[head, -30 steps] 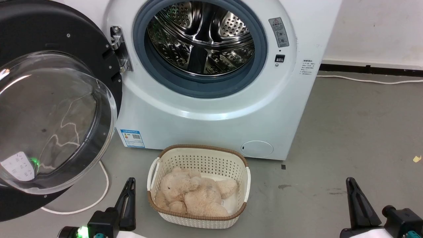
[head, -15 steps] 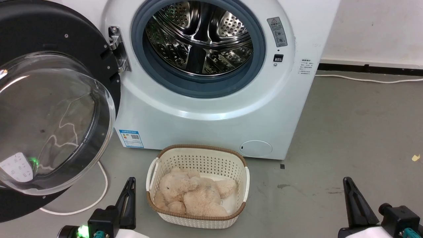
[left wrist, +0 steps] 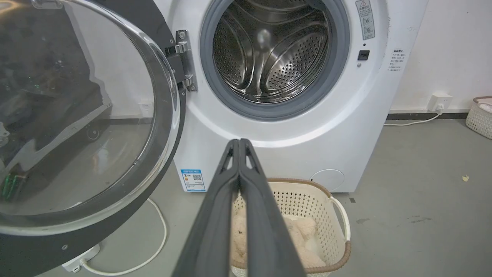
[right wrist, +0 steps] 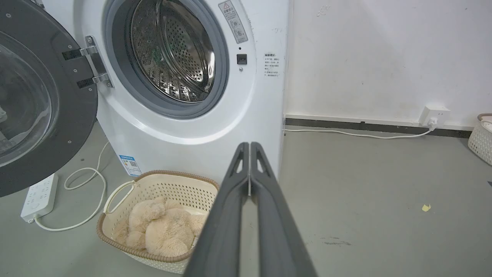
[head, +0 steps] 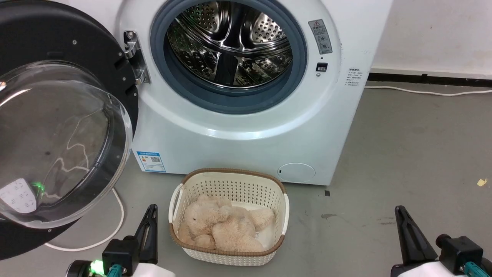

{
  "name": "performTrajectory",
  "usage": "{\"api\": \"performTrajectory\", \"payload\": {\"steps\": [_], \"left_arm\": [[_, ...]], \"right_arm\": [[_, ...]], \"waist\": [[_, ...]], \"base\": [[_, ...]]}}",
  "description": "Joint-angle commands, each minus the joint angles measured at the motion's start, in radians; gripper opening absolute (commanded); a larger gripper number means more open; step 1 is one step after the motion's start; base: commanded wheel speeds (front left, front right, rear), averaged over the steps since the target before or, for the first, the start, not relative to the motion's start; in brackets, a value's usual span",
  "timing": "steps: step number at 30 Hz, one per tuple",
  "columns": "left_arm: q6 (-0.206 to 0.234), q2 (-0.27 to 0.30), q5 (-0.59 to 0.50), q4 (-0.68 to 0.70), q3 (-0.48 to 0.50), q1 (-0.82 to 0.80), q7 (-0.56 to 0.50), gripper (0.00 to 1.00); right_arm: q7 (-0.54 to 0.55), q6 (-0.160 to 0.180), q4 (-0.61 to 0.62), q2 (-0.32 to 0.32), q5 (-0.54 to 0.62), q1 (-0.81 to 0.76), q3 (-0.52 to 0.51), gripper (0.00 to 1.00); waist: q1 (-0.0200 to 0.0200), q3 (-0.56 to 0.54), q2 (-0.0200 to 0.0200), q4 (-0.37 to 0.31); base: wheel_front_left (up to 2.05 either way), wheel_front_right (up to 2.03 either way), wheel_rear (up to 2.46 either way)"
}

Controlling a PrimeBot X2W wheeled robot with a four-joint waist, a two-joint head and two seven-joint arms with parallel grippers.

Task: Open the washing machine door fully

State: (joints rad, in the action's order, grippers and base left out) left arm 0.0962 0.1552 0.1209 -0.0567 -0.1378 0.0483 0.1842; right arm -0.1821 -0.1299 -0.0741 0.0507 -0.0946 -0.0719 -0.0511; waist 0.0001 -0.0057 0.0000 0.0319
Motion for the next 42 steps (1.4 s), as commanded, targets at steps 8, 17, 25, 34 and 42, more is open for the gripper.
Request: {"api": "performTrajectory", "payload": {"steps": [8, 17, 25, 34, 42], "left_arm": [[-0.011, -0.013, -0.018, 0.009, 0.017, -0.014, -0.017, 0.0], [-0.021, -0.023, -0.029, 0.014, 0.03, -0.018, -0.035, 0.0], [-0.029, -0.032, -0.039, 0.019, 0.042, -0.021, -0.052, 0.0], [-0.038, -0.042, -0.05, 0.024, 0.055, -0.025, -0.07, 0.0], [-0.046, -0.051, -0.06, 0.029, 0.067, -0.028, -0.086, 0.0]], "right_arm": [[0.017, 0.0, 0.012, 0.0, 0.014, 0.021, 0.006, 0.0], [0.035, 0.0, 0.019, 0.0, 0.023, 0.026, 0.011, 0.0], [0.051, 0.0, 0.025, 0.0, 0.031, 0.031, 0.016, 0.0], [0.069, 0.0, 0.032, 0.0, 0.04, 0.037, 0.02, 0.0], [0.085, 0.0, 0.038, 0.0, 0.047, 0.042, 0.025, 0.0]], "waist": [[-0.0001, 0.0, 0.0, -0.003], [-0.0001, 0.001, 0.0, -0.006], [-0.0001, 0.002, 0.0, -0.009], [-0.0001, 0.002, 0.0, -0.012], [-0.0001, 0.003, 0.0, -0.015]], "base": [[0.0, 0.0, 0.0], [0.0, 0.0, 0.0], [0.0, 0.0, 0.0], [0.0, 0.0, 0.0], [0.0, 0.0, 0.0]]}}
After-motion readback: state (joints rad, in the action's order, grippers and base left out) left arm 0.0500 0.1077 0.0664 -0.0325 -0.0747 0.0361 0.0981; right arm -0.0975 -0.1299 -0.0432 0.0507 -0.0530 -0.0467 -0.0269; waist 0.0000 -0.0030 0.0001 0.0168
